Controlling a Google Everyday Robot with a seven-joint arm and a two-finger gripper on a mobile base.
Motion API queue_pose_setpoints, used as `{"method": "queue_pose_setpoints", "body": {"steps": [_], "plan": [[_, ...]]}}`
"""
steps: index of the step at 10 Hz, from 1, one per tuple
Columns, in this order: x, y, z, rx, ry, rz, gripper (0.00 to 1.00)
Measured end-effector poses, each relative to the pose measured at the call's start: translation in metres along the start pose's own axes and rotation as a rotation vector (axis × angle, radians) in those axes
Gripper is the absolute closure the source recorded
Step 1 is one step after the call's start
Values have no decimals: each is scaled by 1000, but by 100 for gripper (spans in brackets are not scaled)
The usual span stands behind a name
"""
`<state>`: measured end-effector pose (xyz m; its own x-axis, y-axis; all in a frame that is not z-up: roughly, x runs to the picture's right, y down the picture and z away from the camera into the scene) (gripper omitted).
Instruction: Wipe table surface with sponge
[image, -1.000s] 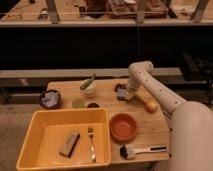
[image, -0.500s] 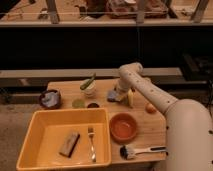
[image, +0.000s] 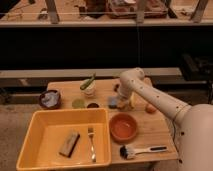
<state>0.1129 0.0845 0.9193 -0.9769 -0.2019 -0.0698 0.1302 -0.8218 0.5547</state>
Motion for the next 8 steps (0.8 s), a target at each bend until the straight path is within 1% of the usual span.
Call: {"method": "queue_pose_setpoints", "body": {"steps": [1, 2, 3, 4, 6, 8], "plan": [[-11, -3, -2, -2, -8, 17, 100], [-27, -6, -5, -10, -17, 44, 100], [-43, -7, -10, -21, -26, 74, 100], [-61, -5, -17, -42, -41, 109, 100], [-76, 4, -27, -71, -58, 155, 100], [-81, 20, -29, -87, -70, 182, 100]]}}
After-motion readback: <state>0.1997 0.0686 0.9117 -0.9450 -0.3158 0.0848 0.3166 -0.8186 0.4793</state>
